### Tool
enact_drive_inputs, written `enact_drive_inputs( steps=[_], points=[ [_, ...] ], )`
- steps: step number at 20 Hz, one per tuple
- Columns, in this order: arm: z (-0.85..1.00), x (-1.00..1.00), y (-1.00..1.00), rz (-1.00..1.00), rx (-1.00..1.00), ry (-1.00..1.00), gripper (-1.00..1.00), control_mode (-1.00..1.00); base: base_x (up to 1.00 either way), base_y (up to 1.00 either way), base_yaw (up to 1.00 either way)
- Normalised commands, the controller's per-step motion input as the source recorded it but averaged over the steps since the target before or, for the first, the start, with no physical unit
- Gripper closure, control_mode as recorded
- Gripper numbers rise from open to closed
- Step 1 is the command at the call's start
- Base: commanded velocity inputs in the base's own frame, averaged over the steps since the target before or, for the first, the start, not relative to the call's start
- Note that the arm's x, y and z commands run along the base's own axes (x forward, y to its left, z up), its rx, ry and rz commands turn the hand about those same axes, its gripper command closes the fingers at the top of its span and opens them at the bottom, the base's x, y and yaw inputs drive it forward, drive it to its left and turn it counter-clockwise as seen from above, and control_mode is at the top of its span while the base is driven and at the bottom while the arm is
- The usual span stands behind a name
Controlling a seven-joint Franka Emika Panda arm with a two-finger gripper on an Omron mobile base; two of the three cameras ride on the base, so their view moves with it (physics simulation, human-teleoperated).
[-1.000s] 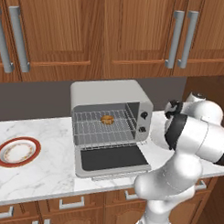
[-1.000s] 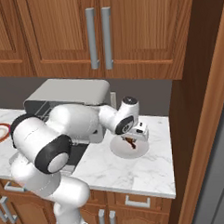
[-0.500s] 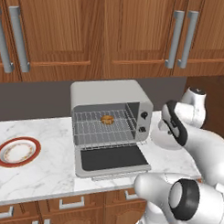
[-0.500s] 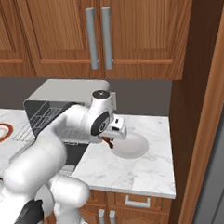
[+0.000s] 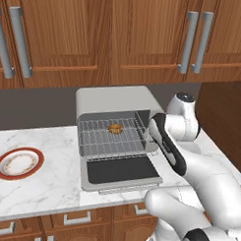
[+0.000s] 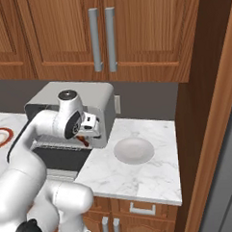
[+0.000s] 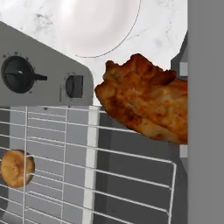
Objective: Open the toaster oven door. Place the bread on the bottom rack in the toaster oven and place the chicken drumstick on the top rack.
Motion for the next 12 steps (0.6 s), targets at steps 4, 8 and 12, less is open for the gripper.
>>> enact_drive_inputs(
  steps=[4, 8, 12],
  points=[
    [0.10, 0.43, 1.00, 0.19, 0.00, 0.00, 1.00, -1.00, 0.00, 0.00, 0.00],
    [0.00, 0.45, 1.00, 0.20, 0.00, 0.05, 1.00, -1.00, 0.00, 0.00, 0.00],
    [-0.08, 0.19, 0.64, 0.19, 0.00, 0.04, 1.00, -1.00, 0.00, 0.00, 0.00]
  ],
)
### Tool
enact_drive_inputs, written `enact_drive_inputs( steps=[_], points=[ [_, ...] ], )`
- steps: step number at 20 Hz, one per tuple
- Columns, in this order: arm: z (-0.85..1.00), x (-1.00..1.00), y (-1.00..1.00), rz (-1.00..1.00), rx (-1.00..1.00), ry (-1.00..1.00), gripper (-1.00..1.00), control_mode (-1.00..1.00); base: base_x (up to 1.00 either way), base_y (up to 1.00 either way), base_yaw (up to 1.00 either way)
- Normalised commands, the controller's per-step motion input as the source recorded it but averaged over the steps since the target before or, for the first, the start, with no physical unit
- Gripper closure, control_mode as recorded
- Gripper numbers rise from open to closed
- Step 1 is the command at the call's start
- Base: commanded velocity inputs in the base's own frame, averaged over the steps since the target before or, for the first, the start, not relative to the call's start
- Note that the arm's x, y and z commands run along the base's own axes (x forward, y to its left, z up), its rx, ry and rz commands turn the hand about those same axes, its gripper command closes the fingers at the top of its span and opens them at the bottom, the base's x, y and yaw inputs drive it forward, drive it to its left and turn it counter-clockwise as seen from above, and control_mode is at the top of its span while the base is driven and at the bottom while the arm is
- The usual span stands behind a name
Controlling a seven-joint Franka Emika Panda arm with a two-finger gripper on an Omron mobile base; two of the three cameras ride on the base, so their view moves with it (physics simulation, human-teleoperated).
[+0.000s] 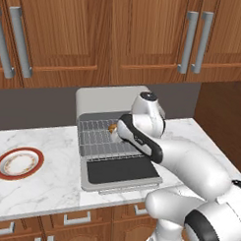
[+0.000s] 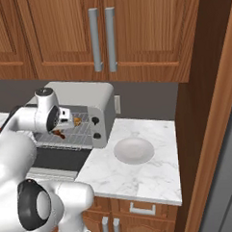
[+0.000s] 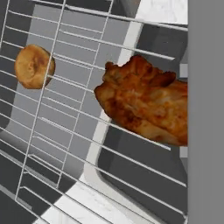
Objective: Open the toaster oven door. Place the bread on the bottom rack in the toaster oven and place the chicken drumstick on the top rack.
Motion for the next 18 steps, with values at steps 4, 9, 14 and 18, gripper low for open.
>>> enact_drive_inputs(
  steps=[4, 9, 14, 18],
  points=[
    [-0.31, 0.22, 0.09, 0.17, 0.00, 0.01, 1.00, -1.00, 0.00, 0.00, 0.00],
    [-0.37, 0.36, 0.21, 0.14, 0.00, 0.00, 1.00, -1.00, 0.00, 0.00, 0.00],
    [-0.28, 0.19, 0.15, 0.12, 0.00, 0.00, 1.00, -1.00, 0.00, 0.00, 0.00],
    [-0.37, 0.03, 0.07, 0.09, 0.00, 0.05, 1.00, -1.00, 0.00, 0.00, 0.00]
  ],
)
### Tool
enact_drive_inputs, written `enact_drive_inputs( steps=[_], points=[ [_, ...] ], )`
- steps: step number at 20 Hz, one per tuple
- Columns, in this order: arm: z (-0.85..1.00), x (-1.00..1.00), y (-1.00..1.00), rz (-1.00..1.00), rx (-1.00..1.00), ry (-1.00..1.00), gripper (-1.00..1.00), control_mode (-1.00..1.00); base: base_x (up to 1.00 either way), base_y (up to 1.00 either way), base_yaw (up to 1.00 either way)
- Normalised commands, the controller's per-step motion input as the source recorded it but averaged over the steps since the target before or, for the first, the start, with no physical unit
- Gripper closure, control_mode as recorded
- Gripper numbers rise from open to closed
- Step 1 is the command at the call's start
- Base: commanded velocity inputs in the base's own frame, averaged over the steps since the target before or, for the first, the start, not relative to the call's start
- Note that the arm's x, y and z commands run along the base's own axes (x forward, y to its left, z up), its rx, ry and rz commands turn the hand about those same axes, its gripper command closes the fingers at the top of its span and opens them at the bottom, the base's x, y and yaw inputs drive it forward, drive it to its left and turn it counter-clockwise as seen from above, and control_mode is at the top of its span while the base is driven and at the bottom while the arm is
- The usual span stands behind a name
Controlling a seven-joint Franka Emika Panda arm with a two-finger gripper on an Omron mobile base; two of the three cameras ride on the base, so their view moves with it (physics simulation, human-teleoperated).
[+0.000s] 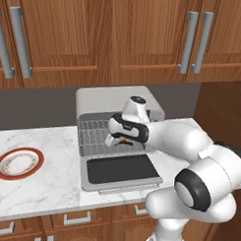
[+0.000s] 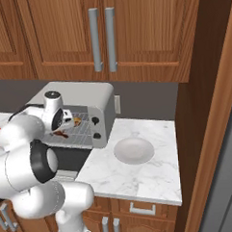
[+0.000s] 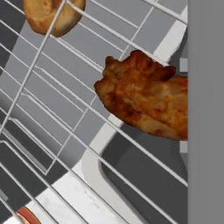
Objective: Open the toaster oven door. Place the bread on the bottom rack in the toaster oven and place the chicken drumstick on the top rack.
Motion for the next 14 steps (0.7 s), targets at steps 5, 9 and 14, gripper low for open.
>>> enact_drive_inputs(
  steps=[5, 9, 14],
  points=[
    [-0.37, -0.04, 0.01, 0.08, 0.00, 0.07, 1.00, -1.00, 0.00, 0.00, 0.00],
    [-0.13, -0.16, 0.00, 0.06, 0.00, 0.04, -1.00, -1.00, 0.00, 0.00, 0.00],
    [0.00, -0.08, -0.02, 0.05, -0.01, 0.00, -1.00, -1.00, 0.00, 0.00, 0.00]
  ],
)
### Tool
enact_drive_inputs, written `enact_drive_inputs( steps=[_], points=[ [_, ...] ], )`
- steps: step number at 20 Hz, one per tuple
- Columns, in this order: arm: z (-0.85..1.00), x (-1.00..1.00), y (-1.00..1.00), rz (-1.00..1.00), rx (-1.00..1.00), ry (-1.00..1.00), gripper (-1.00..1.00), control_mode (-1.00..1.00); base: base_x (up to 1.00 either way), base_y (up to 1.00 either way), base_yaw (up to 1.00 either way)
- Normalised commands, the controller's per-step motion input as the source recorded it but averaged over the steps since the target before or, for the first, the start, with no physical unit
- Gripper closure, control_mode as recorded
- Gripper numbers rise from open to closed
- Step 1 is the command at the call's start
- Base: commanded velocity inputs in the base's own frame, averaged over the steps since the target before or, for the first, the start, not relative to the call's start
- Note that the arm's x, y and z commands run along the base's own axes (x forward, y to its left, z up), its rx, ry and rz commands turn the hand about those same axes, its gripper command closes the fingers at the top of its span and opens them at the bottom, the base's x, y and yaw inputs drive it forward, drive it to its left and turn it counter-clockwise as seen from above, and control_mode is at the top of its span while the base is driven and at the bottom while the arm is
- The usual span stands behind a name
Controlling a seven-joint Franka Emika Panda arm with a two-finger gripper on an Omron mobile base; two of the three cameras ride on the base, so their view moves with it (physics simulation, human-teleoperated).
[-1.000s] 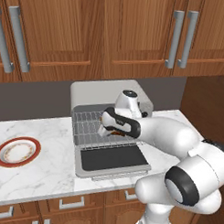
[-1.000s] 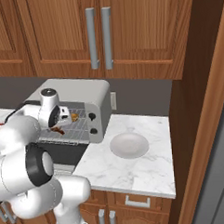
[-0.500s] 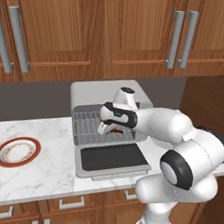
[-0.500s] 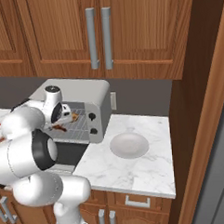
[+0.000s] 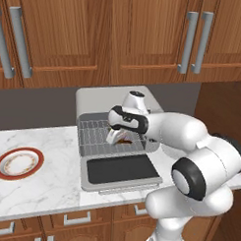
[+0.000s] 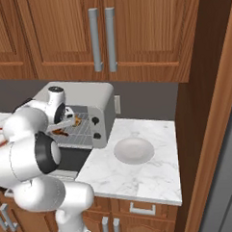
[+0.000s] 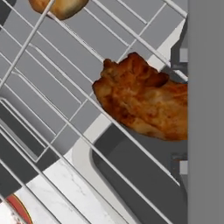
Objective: Open the toaster oven door. Place the bread on the bottom rack in the toaster oven and place the chicken drumstick on the top rack.
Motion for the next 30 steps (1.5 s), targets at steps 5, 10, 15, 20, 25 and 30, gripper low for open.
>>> enact_drive_inputs(
  steps=[5, 10, 15, 20, 25, 30],
  points=[
    [0.04, -0.22, -0.01, 0.01, 0.00, 0.00, -1.00, -1.00, 0.00, 0.00, 0.00],
    [0.25, -0.38, -0.02, 0.00, 0.00, -0.02, -1.00, -1.00, 0.00, 0.00, 0.00],
    [0.17, -0.66, -0.11, -0.04, 0.00, 0.00, -1.00, -1.00, 0.00, 0.00, 0.00],
    [0.00, -0.77, 0.00, -0.16, -0.02, 0.00, -1.00, -1.00, 0.00, 0.00, 0.00],
    [-0.21, -0.57, 0.00, -0.27, 0.00, 0.03, -1.00, -1.00, 0.00, 0.00, 0.00],
    [-0.45, -0.03, 0.00, -0.36, 0.00, 0.08, -1.00, -1.00, 0.00, 0.00, 0.00]
  ],
)
